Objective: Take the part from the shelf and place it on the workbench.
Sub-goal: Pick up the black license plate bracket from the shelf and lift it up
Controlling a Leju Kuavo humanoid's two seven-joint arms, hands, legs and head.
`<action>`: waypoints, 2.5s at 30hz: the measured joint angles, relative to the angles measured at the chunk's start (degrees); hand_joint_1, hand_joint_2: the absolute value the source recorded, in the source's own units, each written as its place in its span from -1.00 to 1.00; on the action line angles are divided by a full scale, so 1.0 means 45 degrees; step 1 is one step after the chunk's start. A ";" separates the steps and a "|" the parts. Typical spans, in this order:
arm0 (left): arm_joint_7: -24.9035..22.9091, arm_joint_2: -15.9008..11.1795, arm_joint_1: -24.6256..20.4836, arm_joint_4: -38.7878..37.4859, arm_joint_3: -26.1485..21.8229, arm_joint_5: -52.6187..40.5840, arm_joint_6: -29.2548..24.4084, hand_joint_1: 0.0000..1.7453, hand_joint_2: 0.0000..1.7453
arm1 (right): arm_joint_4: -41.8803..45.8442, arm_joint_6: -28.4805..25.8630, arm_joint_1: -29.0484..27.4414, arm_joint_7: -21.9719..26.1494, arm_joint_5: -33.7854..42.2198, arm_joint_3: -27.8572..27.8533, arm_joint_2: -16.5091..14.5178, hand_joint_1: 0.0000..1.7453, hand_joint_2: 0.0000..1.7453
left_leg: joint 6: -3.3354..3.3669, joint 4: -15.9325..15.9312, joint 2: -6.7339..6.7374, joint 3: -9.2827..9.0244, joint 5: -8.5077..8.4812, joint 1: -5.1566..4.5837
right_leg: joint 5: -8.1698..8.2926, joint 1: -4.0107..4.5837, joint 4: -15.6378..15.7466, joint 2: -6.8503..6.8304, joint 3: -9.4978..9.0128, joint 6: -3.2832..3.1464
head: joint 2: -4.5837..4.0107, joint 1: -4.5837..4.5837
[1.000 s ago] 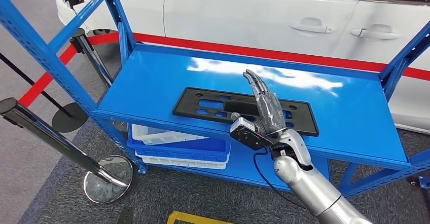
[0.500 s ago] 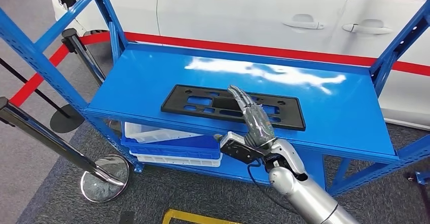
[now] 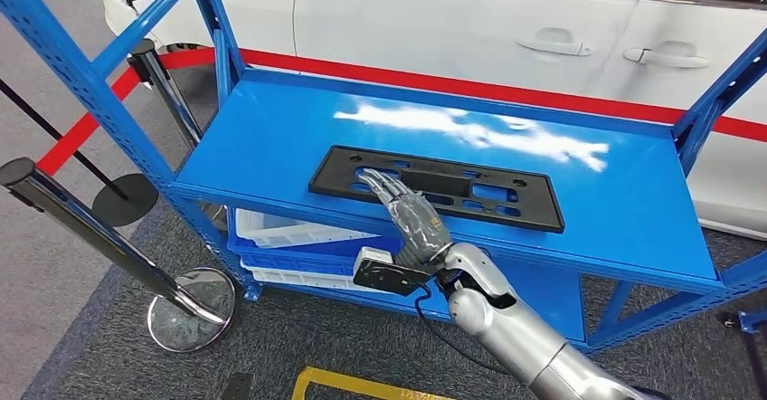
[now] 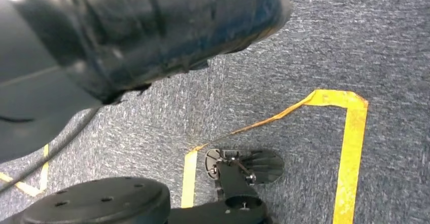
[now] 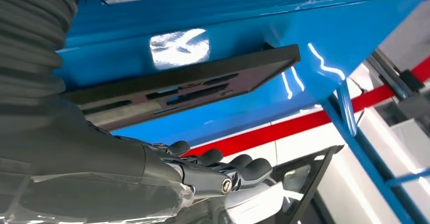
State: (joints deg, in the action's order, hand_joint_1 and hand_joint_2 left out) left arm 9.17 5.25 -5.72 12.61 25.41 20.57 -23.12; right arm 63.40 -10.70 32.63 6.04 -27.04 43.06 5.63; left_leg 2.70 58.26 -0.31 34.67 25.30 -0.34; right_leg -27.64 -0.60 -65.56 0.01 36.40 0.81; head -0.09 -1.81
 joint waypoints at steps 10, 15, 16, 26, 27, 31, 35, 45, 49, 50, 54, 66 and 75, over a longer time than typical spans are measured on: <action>-0.0305 0.0069 -0.0084 0.0000 0.0358 -0.0025 0.0036 -1.00 -1.00 | -0.3102 0.0052 0.1848 0.0066 -0.0412 0.0905 -0.1007 -1.00 1.00 | -0.0668 0.2625 0.0000 0.1345 0.1275 0.0099 | 0.0419 0.0020 0.1438 -0.0013 -0.0523 -0.0554 | 0.0000 -0.0084; -0.0429 0.0102 -0.0060 0.0000 0.0518 0.0002 0.0013 -1.00 -1.00 | -0.4784 -0.0330 0.2463 -0.0548 -0.0989 0.1149 -0.1372 -1.00 1.00 | -0.0740 0.1853 0.0003 0.0997 0.0461 0.0242 | 0.0410 0.0026 0.1426 -0.0009 -0.0532 -0.0529 | 0.0000 -0.0081; -0.0432 0.0107 -0.0077 0.0000 0.0544 0.0005 0.0006 -1.00 -1.00 | -0.5040 -0.0372 0.2607 -0.0617 -0.1015 0.1166 -0.1426 -1.00 1.00 | -0.0720 0.1014 -0.0001 0.0580 0.0174 0.0233 | 0.0405 0.0042 0.1417 0.0003 -0.0522 -0.0484 | 0.0000 -0.0080; -0.0528 0.0132 -0.0089 0.0000 0.0828 0.0103 -0.0045 -1.00 -1.00 | -0.6845 -0.0588 0.3187 -0.1486 -0.1449 0.1258 -0.1623 -1.00 1.00 | -0.0096 -0.0164 -0.0004 0.0025 -0.0130 0.0150 | -0.1043 0.0020 -0.1589 0.0035 0.0993 -0.0038 | 0.0000 -0.0029; -0.0533 0.0132 -0.0076 0.0000 0.0834 0.0114 -0.0045 -1.00 -1.00 | -0.6990 -0.0594 0.3183 -0.1536 -0.1488 0.1263 -0.1620 -1.00 1.00 | -0.0085 -0.0154 -0.0007 0.0025 -0.0122 0.0142 | -0.1108 0.0017 -0.2063 0.0035 0.1253 -0.0037 | 0.0000 -0.0028; -0.0520 0.0140 -0.0065 0.0000 0.0884 0.0146 -0.0045 -1.00 -1.00 | -0.7366 -0.0710 0.3270 -0.1621 -0.1529 0.1275 -0.1614 -1.00 1.00 | -0.0149 0.0018 -0.0022 0.0048 -0.0008 0.0113 | 0.0260 0.0031 0.0109 0.0027 0.0328 -0.0115 | 0.0000 -0.0027; -0.0448 0.0149 -0.0081 0.0000 0.0987 0.0245 -0.0120 -1.00 -1.00 | -0.7617 -0.1240 0.3354 -0.2060 -0.1729 0.1276 -0.1581 -1.00 1.00 | -0.0348 0.0158 -0.0016 0.0142 0.0058 0.0076 | 0.0510 0.0092 0.1276 0.0046 -0.0213 -0.0230 | 0.0000 -0.0051; -0.0488 0.0149 -0.0050 0.0000 0.1164 0.0466 -0.0251 -1.00 -1.00 | -0.7876 -0.2094 0.3417 -0.3474 -0.3636 0.1357 -0.1122 -0.04 1.00 | -0.0704 0.2773 0.0001 0.1267 0.1006 0.0217 | 0.0621 0.0033 0.1395 0.0049 -0.0298 -0.0487 | 0.0000 -0.0164; -0.0450 0.0176 -0.0127 0.0000 0.1247 0.0510 -0.0273 -1.00 -1.00 | -0.7867 -0.2273 0.3473 -0.4020 -0.4316 0.1460 -0.0859 1.00 1.00 | -0.0514 0.0146 -0.0004 -0.0108 0.0220 0.0156 | 0.0692 0.0053 0.1409 0.0048 -0.0283 -0.0262 | 0.0000 -0.0146; -0.0442 0.0188 -0.0136 0.0000 0.1270 0.0511 -0.0273 -1.00 -1.00 | -0.7865 -0.2353 0.3536 -0.4140 -0.4408 0.1469 -0.0765 1.00 1.00 | -0.0436 0.0111 -0.0007 -0.0104 0.0205 0.0110 | 0.0716 0.0051 0.1431 0.0047 -0.0273 -0.0168 | 0.0000 -0.0139; -0.0425 0.0198 -0.0134 0.0000 0.1357 0.0523 -0.0274 -1.00 -1.00 | -0.7879 -0.2657 0.3766 -0.4397 -0.4673 0.1470 -0.0312 1.00 1.00 | -0.0083 -0.0074 0.0006 -0.0055 -0.0057 0.0087 | 0.0220 -0.0007 0.0756 0.0044 0.0041 0.0094 | 0.0000 -0.0112; -0.0033 0.0198 -0.0158 0.0000 0.1468 0.0489 -0.0368 -1.00 -1.00 | -0.7891 -0.3369 0.3729 -0.4161 -0.5004 0.1466 -0.0006 1.00 1.00 | 0.0064 0.0035 0.0095 0.0188 -0.0167 -0.0041 | 0.0012 0.0040 -0.0180 0.0040 0.0105 -0.0075 | 0.0000 -0.0059; 0.0634 0.0194 -0.0255 0.0000 0.1719 0.0319 -0.0633 -1.00 1.00 | -0.7566 -0.4173 0.3764 -0.3532 -0.5637 0.1135 0.0109 1.00 1.00 | -0.0421 0.2002 0.0056 0.1179 0.0720 0.0022 | 0.0370 0.0087 0.1517 0.0020 -0.0687 -0.0429 | 0.0000 -0.0112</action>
State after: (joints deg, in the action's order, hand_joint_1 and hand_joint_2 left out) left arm 12.02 6.13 -6.87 12.61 33.15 22.01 -25.97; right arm 29.36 -29.48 49.57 -9.86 -52.41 48.17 6.12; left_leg 0.81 67.27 -0.05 39.98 28.54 -0.24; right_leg -25.98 -0.21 -58.73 0.10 33.31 -1.12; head -0.09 -2.31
